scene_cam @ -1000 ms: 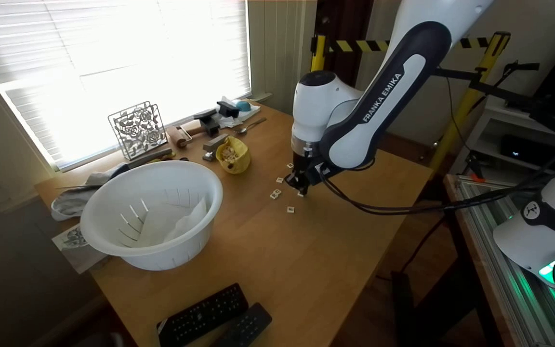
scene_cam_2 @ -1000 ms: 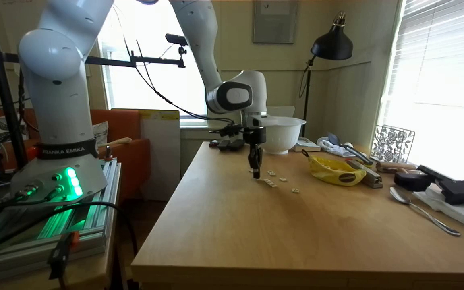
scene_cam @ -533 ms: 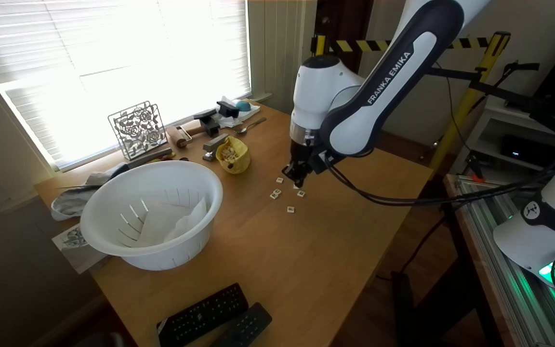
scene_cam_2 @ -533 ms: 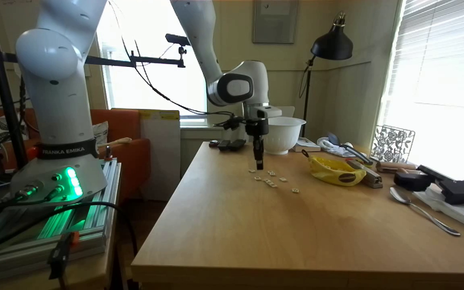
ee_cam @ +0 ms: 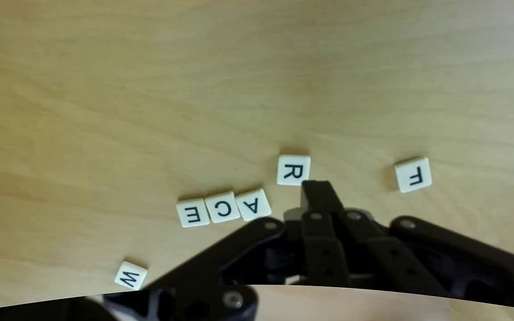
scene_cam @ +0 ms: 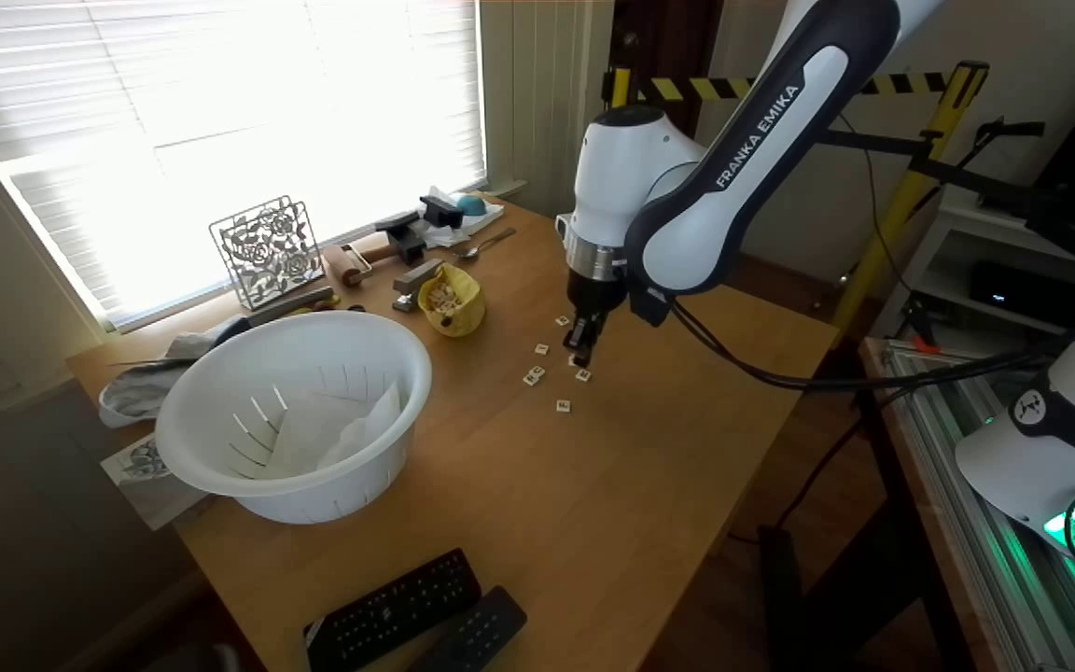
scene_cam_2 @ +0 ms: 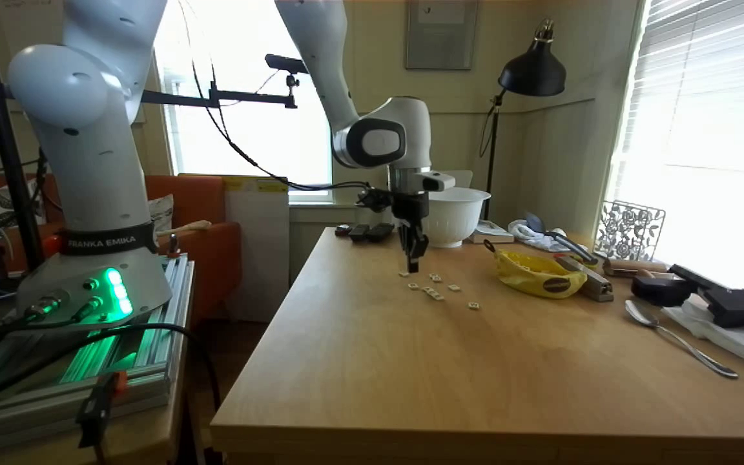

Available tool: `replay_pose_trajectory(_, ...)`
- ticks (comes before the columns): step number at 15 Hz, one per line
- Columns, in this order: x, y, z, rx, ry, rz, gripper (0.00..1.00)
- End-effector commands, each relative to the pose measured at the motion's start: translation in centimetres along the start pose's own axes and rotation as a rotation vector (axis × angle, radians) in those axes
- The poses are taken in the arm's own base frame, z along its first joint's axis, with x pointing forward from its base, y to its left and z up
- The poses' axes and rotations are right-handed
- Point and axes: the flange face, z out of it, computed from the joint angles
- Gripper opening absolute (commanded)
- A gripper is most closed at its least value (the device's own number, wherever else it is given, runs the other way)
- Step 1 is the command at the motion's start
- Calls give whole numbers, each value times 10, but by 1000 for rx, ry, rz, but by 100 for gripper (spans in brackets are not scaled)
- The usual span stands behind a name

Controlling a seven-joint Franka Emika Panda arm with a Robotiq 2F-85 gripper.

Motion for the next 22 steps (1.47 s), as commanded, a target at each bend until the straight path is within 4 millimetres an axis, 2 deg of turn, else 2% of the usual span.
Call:
replay_pose_trajectory(1, -6, 7, -1, 15, 2, -173, 0)
replay_pose_trajectory(6, -9, 12, 4, 45, 12, -361, 0)
replay_pose_trajectory(12, -12, 15, 14, 64, 33, -488, 0)
replay_pose_trajectory(16, -18, 16, 22, 71, 34, -535, 0)
replay_pose_trajectory(22, -15, 16, 25, 85, 68, -558, 0)
